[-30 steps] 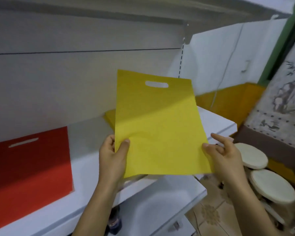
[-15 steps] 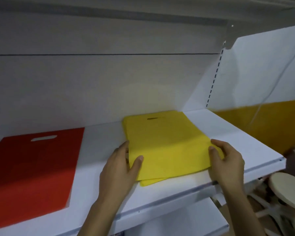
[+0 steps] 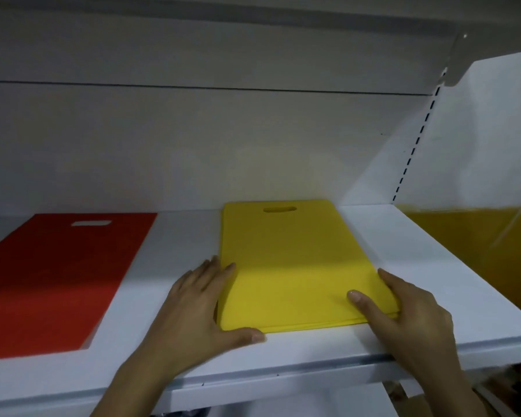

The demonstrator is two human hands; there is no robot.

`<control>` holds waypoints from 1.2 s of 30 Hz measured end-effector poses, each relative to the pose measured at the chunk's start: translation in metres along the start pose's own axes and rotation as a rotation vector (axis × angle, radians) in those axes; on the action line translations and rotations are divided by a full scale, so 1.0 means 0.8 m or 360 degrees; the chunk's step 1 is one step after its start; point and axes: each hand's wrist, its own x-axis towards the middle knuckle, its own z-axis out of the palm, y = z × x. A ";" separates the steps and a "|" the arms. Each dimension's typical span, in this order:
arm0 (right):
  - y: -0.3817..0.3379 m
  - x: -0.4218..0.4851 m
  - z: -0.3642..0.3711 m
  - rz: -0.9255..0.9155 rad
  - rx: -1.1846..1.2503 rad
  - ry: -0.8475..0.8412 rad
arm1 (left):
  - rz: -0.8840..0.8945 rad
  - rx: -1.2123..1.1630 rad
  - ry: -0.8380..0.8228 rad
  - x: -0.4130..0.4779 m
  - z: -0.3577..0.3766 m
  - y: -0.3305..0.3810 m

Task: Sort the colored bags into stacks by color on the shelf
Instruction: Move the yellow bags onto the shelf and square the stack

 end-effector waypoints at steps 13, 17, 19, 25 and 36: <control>0.016 0.000 0.004 -0.0298 0.0166 0.0127 | 0.0025 0.0227 0.0246 -0.002 -0.010 0.012; -0.002 0.006 -0.010 -0.0631 0.0241 0.0193 | -0.0020 0.0444 0.0523 -0.011 -0.010 0.014; -0.025 0.009 -0.014 -0.0829 0.0296 0.0166 | -0.0095 0.0505 0.0583 -0.021 -0.015 0.014; -0.108 -0.009 -0.003 -0.1340 0.0313 -0.0167 | -0.0364 0.0690 0.0706 -0.091 -0.044 0.026; -0.387 -0.127 0.032 -0.2156 0.0062 -0.0884 | -0.1397 0.0991 0.0087 -0.282 -0.174 -0.054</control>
